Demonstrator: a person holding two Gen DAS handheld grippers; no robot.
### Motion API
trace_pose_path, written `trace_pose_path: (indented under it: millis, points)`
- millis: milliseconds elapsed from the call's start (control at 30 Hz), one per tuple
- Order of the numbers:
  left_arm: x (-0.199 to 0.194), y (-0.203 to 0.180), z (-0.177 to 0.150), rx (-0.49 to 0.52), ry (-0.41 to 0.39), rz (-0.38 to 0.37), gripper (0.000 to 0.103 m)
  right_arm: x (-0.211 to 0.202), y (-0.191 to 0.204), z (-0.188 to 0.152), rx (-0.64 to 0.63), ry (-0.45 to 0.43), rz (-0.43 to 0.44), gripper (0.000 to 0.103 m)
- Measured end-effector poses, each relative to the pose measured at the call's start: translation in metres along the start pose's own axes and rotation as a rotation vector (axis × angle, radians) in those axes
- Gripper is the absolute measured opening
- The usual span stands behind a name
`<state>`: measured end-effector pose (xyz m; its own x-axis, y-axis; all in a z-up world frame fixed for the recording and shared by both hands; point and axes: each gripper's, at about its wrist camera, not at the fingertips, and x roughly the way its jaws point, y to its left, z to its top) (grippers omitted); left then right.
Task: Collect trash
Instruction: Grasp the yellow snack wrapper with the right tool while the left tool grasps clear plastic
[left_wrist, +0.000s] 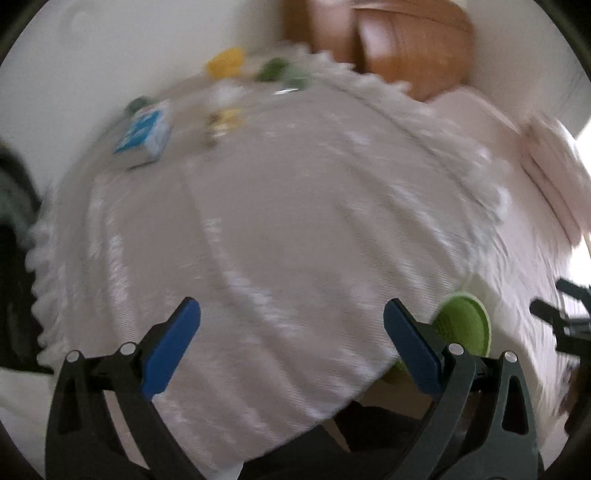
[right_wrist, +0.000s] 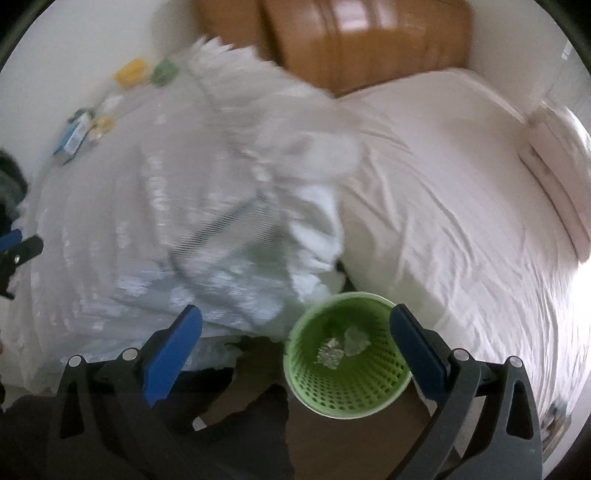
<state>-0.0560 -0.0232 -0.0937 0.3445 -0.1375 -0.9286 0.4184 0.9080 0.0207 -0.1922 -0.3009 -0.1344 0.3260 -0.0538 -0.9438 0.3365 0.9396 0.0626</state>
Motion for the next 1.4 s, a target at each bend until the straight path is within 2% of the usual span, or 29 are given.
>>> trace_pose_path:
  millis: [200,333,500,633,700,833,1033,1100,1200,1233,1267,1333,1400]
  points:
    - [0.016,0.07,0.013,-0.13,0.003,0.061,0.095,0.013,0.065,0.029,-0.068,0.025,0.059,0.1]
    - [0.029,0.104,0.023,-0.155,0.009,0.085,0.095,0.021,0.108,0.052,-0.111,0.035,0.084,0.1]
    - [0.043,0.142,0.035,-0.205,0.018,0.083,0.095,0.04,0.167,0.102,-0.133,0.039,0.125,0.1]
    - [0.05,0.164,0.046,-0.228,0.007,0.088,0.095,0.066,0.224,0.156,-0.125,0.044,0.167,0.1]
    - [0.053,0.173,0.053,-0.232,0.001,0.089,0.095,0.083,0.256,0.184,-0.129,0.045,0.166,0.1]
    - [0.057,0.19,0.062,-0.242,0.0,0.077,0.095,0.104,0.299,0.22,-0.134,0.03,0.154,0.1]
    - [0.062,0.198,0.074,-0.214,0.005,0.074,0.095,0.135,0.34,0.255,-0.129,0.049,0.053,0.1]
    - [0.062,0.197,0.08,-0.185,-0.005,0.072,0.095,0.142,0.346,0.259,-0.133,0.058,0.027,0.091]
    - [0.064,0.196,0.089,-0.148,-0.017,0.065,0.095,0.146,0.345,0.262,-0.135,0.066,0.034,0.063]
    - [0.065,0.195,0.094,-0.135,-0.021,0.059,0.095,0.147,0.344,0.263,-0.13,0.069,0.048,0.045]
    - [0.065,0.194,0.098,-0.123,-0.027,0.055,0.095,0.148,0.342,0.264,-0.117,0.077,0.07,0.032]
    - [0.067,0.191,0.109,-0.092,-0.042,0.045,0.095,0.144,0.331,0.264,-0.1,0.083,0.094,0.023]
    - [0.069,0.185,0.122,-0.061,-0.053,0.032,0.095,0.138,0.325,0.262,-0.098,0.073,0.098,0.021]
